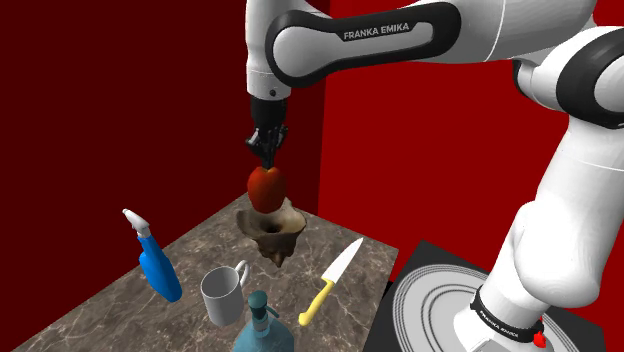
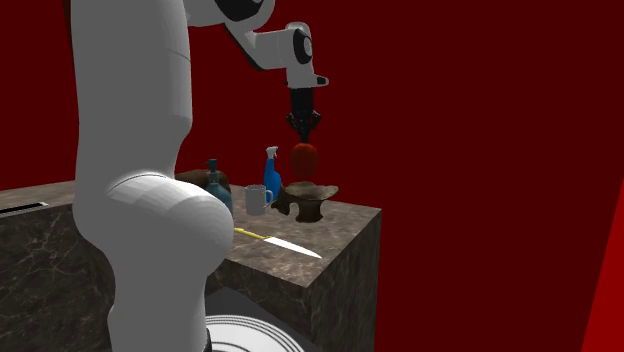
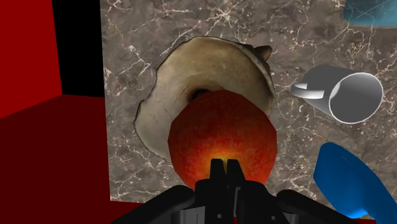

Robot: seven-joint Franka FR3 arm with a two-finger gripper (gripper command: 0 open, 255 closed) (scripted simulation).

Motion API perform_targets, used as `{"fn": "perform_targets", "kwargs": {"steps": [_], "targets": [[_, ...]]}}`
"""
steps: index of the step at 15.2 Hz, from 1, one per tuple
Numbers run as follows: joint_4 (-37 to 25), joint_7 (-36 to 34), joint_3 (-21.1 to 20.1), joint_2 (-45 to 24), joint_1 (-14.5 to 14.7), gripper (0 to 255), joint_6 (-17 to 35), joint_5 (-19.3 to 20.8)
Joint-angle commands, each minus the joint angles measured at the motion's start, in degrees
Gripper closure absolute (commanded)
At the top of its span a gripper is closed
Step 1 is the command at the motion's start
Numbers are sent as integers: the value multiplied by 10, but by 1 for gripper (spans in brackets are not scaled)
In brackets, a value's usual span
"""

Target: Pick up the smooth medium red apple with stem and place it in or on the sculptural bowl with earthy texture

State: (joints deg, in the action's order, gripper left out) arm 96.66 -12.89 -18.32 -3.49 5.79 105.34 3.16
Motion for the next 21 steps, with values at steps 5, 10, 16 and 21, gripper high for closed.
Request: {"fn": "perform_targets", "kwargs": {"steps": [5,10,16,21], "targets": [[0,0,0,0,0,0,0,0],[-18,0,0,1,0,0,-18,-1],[-73,1,-2,0,2,0,-73,0],[-73,1,-2,0,2,0,-73,0]]}}
